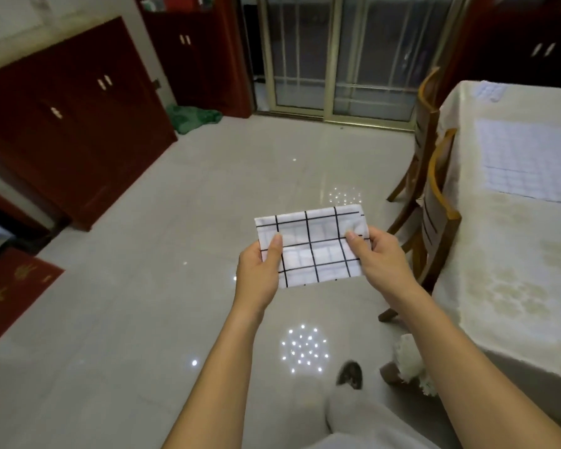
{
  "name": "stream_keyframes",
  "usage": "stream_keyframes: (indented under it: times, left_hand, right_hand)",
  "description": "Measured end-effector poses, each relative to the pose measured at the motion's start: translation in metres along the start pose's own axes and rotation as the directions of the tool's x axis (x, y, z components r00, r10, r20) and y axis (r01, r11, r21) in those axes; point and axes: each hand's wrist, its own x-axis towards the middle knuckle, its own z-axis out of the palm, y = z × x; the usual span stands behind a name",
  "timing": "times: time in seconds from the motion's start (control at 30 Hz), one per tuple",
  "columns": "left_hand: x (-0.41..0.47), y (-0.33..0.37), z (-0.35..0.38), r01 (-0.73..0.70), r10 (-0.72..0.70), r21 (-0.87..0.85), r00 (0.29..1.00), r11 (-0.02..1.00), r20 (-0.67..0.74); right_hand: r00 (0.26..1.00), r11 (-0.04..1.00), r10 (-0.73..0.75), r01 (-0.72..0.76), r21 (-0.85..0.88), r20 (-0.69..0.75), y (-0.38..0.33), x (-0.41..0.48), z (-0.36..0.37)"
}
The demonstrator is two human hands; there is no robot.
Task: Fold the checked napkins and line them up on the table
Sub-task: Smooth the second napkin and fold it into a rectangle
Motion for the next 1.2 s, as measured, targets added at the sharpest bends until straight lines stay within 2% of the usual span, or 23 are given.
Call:
stream_keyframes:
  times: [0.17,0.3,0.4,0.57,0.7,0.87,0.97,1.07,1.2]
  left_hand:
    - [0.079,0.027,0.029,0.001,-0.001,-0.017,1.000,1.000,0.019]
    - [0.142,0.059,0.051,-0.012,0.012,0.010,1.000,1.000,-0.024]
    - [0.191,0.087,0.077,-0.026,0.025,-0.014,0.998,1.000,-0.055]
    - [0.254,0.104,0.122,-0.017,0.018,-0.013,1.000,1.000,0.024]
    - [0.316,0.102,0.146,-0.004,0.004,-0.008,0.998,1.000,0.069]
    - [0.425,0.116,0.178,-0.032,0.038,-0.042,0.988,0.999,0.148]
    - [0.492,0.135,0.202,-0.048,0.055,-0.029,0.960,0.998,0.274]
    - [0.554,0.159,0.224,-0.074,0.084,-0.042,0.921,0.996,0.381]
    - [0.622,0.181,0.255,-0.115,0.110,-0.017,0.883,0.993,0.457]
  right_hand:
    - [0.998,0.999,-0.009,0.012,0.053,-0.055,0.007,0.086,-0.014]
    - [0.999,0.991,0.046,-0.047,0.122,0.006,-0.009,0.163,-0.034]
    - [0.999,0.991,0.042,-0.040,0.131,-0.017,-0.023,0.223,-0.055]
    - [0.998,0.993,0.019,-0.011,0.117,-0.066,-0.013,0.295,-0.081]
    - [0.996,0.997,0.050,-0.044,0.071,-0.078,0.001,0.349,-0.092]
    - [0.977,1.000,0.028,-0.030,-0.007,-0.211,-0.004,0.435,-0.109]
    - [0.955,0.998,0.015,-0.031,-0.049,-0.297,-0.016,0.486,-0.120]
    - [0.909,0.999,0.016,-0.033,-0.033,-0.417,-0.026,0.532,-0.130]
    - [0.851,0.999,0.034,-0.048,-0.013,-0.524,-0.024,0.584,-0.139]
